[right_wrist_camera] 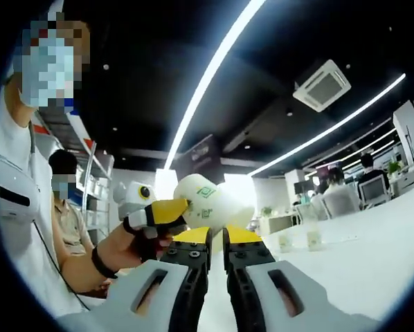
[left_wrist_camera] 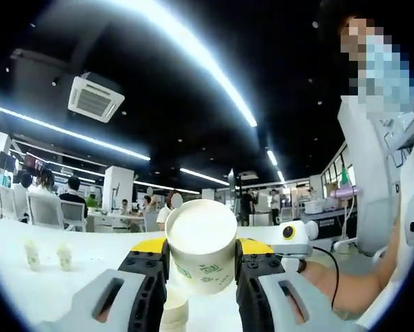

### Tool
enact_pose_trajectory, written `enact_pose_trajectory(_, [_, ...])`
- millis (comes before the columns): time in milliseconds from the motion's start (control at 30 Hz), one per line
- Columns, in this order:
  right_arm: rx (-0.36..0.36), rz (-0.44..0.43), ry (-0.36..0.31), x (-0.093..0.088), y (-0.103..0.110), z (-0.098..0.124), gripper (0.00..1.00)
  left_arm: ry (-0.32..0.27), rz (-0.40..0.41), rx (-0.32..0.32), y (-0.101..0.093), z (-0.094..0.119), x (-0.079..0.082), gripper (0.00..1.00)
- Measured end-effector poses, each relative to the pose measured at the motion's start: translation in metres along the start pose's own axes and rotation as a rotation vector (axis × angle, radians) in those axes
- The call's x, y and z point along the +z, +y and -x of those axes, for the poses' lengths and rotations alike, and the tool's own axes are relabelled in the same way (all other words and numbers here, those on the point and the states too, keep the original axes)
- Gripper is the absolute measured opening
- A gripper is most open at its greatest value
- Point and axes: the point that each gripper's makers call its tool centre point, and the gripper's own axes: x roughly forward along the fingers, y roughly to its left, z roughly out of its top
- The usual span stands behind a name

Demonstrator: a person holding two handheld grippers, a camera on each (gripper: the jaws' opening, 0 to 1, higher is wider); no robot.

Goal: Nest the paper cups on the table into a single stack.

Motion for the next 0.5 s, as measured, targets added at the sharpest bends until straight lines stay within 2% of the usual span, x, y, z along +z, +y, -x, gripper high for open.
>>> enact_pose_trajectory(133, [-0.015,0.012,-0.017,0.003,-0.003,0.003,0.05,0.015,-0.012,-0.004,-0.004,0.0,-0.004,0.4])
enact_pose_trajectory(267, [-0.035,0.013,-0.037,0.008,-0.009,0.008,0.02,0.065,-0.031,-0.017,-0.007,0.001,-0.015,0.4])
enact_pose_trajectory(500, [-0.041,0.022,-0.036,0.009,-0.009,0.01,0.02,0.091,-0.015,-0.033,-0.01,-0.001,-0.021,0.43])
